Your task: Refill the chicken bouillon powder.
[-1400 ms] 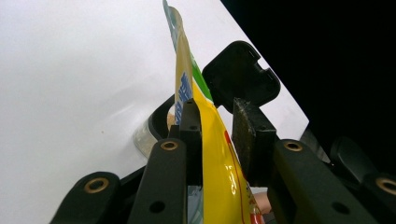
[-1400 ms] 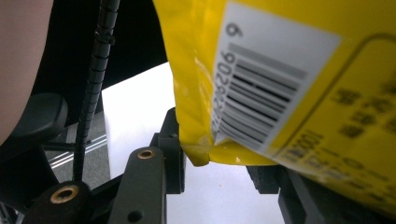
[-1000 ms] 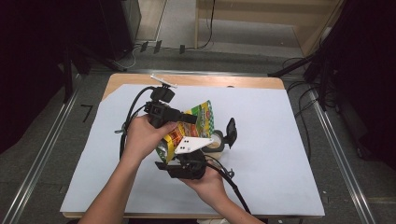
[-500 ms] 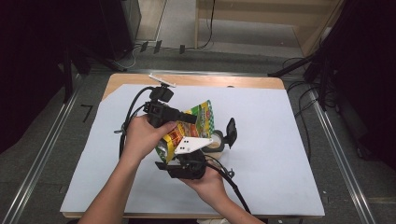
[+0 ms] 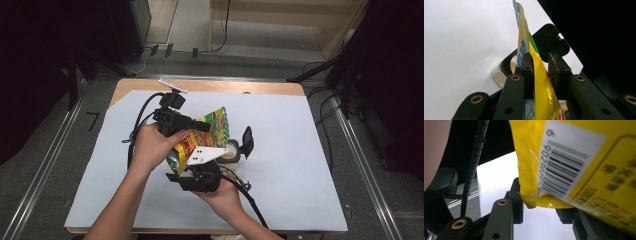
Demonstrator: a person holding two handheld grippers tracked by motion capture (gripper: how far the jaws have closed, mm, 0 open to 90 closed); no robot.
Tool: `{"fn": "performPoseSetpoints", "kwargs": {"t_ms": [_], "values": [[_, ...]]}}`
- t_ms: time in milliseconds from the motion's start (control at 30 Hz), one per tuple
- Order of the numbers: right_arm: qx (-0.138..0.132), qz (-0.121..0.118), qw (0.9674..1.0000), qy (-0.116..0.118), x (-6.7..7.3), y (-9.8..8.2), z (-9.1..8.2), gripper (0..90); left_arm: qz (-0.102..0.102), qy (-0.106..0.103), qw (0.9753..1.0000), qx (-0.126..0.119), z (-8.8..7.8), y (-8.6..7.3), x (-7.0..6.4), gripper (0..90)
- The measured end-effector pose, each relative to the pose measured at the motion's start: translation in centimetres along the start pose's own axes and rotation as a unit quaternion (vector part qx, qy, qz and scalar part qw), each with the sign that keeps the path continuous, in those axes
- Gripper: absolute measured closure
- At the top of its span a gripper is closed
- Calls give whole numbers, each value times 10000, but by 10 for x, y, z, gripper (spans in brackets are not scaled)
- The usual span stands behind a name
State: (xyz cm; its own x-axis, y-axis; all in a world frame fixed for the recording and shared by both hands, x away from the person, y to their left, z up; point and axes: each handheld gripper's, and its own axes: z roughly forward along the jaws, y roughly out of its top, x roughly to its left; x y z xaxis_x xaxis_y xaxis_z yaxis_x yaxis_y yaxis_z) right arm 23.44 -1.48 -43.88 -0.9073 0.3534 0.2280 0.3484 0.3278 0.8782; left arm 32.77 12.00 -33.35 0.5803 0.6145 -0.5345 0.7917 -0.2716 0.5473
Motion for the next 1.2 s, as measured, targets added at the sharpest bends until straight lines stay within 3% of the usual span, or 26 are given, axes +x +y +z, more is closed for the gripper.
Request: {"fn": "performPoseSetpoints", "kwargs": {"t_ms": [1200], "values": [[-23, 247, 9995, 172, -2, 3, 1, 652, 39, 84, 10000, -18, -1, 3, 0, 752]]}}
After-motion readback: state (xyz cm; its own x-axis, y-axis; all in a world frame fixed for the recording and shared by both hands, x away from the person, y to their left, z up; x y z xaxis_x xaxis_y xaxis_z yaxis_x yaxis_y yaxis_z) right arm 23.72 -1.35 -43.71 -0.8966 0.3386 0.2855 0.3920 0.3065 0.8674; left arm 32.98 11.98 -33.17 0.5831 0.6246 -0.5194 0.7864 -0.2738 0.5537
